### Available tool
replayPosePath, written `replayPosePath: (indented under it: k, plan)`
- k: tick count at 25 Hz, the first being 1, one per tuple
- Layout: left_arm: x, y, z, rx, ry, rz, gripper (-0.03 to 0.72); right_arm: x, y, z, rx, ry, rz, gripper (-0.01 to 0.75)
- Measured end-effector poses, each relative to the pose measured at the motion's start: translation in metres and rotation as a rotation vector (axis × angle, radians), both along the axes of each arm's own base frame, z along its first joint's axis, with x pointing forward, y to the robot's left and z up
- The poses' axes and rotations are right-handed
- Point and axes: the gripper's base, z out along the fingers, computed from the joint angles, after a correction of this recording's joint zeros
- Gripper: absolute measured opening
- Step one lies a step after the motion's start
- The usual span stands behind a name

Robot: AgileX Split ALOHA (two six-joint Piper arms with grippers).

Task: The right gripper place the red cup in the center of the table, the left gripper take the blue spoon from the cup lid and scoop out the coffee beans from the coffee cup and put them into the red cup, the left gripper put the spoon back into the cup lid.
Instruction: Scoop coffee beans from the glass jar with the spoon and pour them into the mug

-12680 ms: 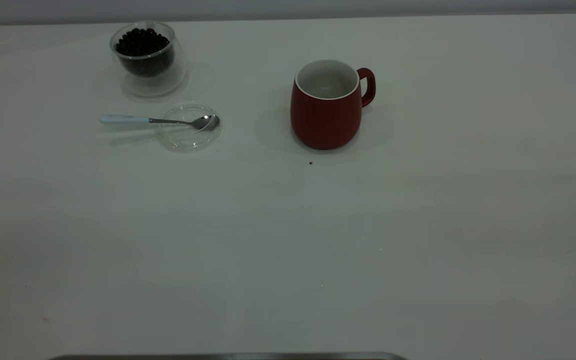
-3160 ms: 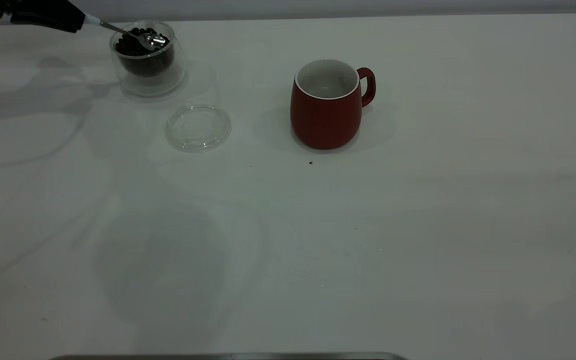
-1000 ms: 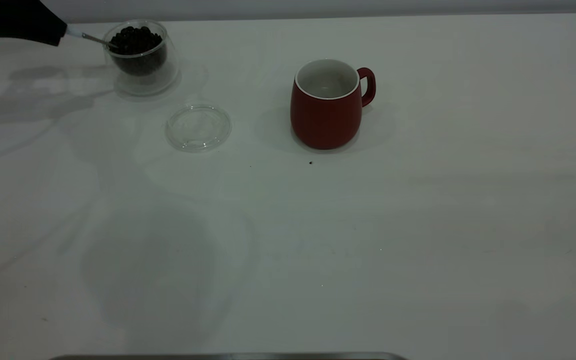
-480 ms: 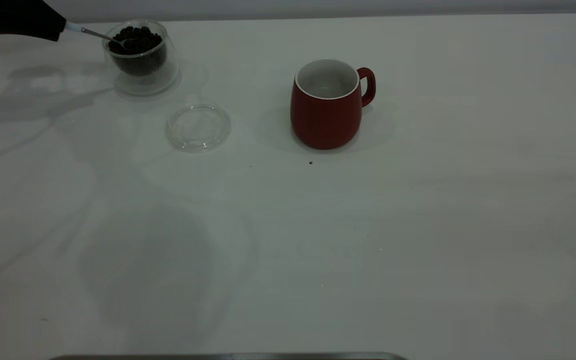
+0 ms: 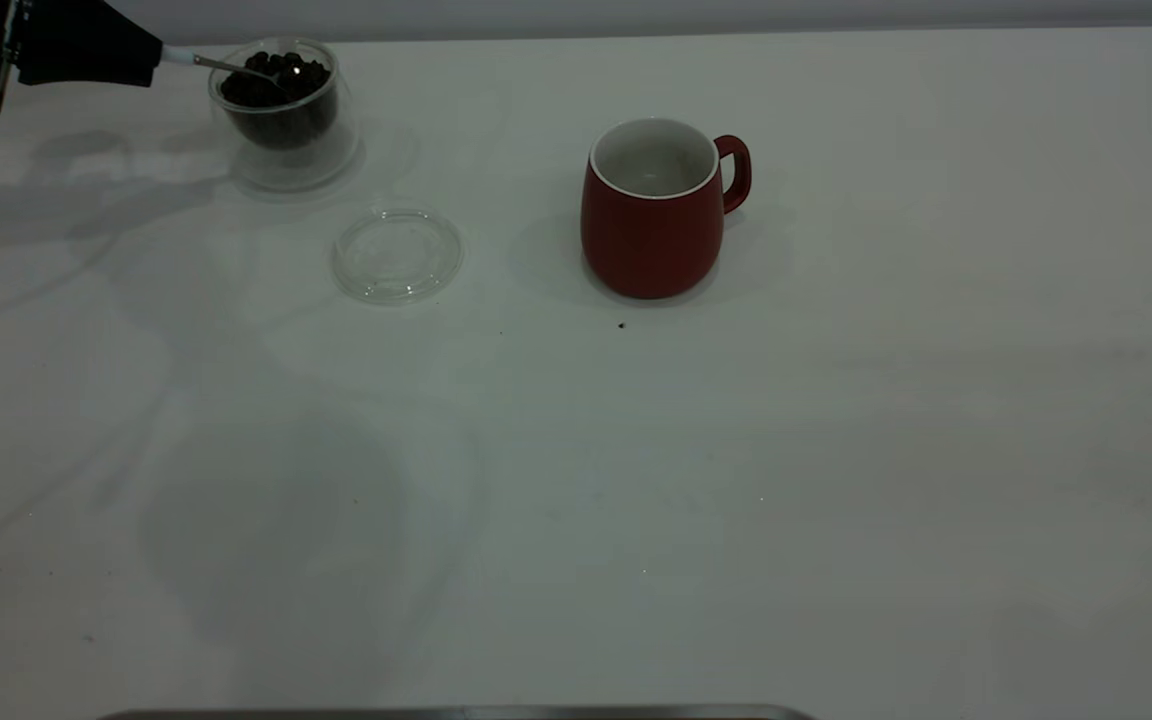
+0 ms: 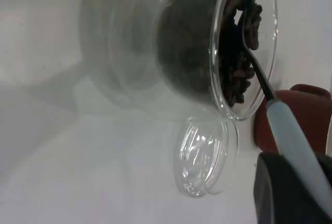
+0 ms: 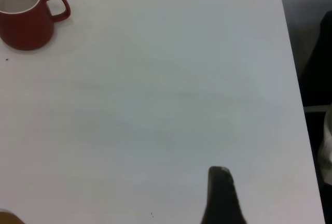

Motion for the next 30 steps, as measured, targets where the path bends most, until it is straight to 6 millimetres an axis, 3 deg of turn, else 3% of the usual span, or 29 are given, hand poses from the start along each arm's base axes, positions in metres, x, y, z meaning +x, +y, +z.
replayPosePath:
  k: [10,15,22,30]
  plan:
    - [-0.006,0.028,0.000,0.000,-0.006,0.050,0.122,0.000,0.000,0.000,0.000,0.000,0.000,0.550]
    - [-0.006,0.027,-0.004,-0.008,-0.012,0.047,0.122,0.000,0.000,0.000,0.000,0.000,0.000,0.551]
    - [-0.005,0.023,-0.028,-0.109,0.010,0.097,0.122,0.000,0.000,0.000,0.000,0.000,0.000,0.550]
    - [-0.002,0.022,-0.028,-0.160,-0.020,0.122,0.122,0.000,0.000,0.000,0.000,0.000,0.000,0.550]
